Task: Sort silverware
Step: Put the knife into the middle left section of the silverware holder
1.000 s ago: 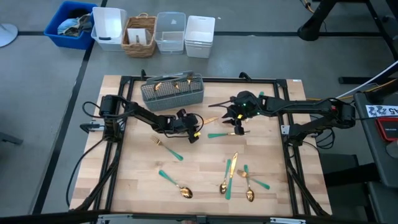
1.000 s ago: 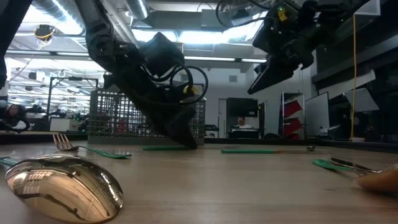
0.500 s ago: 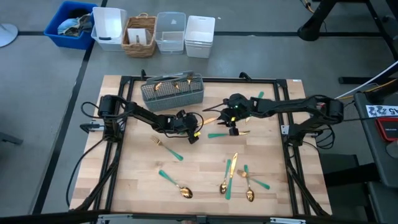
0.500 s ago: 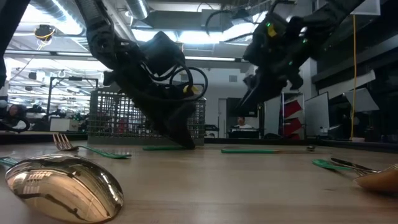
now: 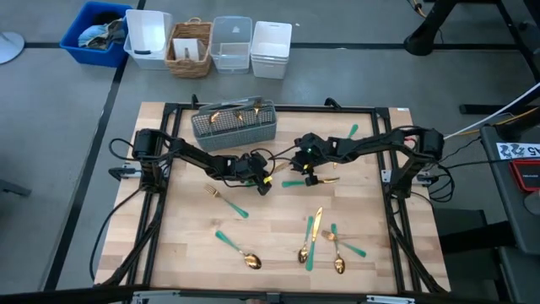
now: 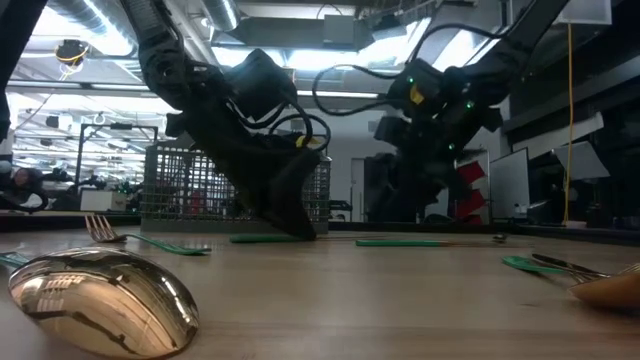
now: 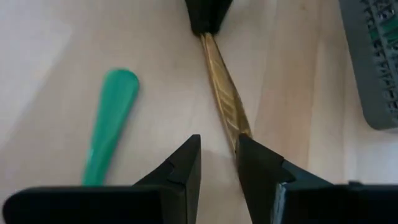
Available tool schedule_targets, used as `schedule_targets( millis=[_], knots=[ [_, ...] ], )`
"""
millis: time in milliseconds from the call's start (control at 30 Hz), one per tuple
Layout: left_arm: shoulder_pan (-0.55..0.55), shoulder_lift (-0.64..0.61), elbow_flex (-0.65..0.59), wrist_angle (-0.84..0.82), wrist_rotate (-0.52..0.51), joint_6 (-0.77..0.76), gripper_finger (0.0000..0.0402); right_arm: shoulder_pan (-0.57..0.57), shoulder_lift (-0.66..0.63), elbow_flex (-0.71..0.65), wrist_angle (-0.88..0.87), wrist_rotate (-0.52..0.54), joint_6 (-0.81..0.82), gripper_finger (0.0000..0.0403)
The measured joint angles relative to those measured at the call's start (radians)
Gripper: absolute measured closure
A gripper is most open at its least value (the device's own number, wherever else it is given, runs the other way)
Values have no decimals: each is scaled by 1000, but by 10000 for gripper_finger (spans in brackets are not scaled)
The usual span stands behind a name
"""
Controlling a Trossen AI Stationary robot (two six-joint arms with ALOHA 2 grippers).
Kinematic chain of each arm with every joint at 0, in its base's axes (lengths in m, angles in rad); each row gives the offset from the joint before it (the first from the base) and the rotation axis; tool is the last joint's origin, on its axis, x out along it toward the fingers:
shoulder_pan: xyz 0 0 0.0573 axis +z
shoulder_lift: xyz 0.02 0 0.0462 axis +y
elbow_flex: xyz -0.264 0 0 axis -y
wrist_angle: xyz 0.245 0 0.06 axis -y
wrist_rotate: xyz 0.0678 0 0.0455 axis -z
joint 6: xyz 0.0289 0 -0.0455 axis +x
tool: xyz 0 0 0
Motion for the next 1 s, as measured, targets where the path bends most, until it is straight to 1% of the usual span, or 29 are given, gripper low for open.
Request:
schedule_targets(
  millis=[200,333,500,767,1000],
  knots=[
    [0,0,-1,1,25,-42,366,0,26,0,4,71,-61,302],
    [0,0,-1,4,28,-62,369,0,49,0,33,98,-91,302],
    [3,2,-3,51,48,-67,369,0,55,0,48,101,-160,302],
    [11,3,-3,68,72,-85,370,0,55,0,41,98,-183,302],
    [22,3,-3,70,74,-155,368,0,55,0,38,98,-186,302]
  ],
)
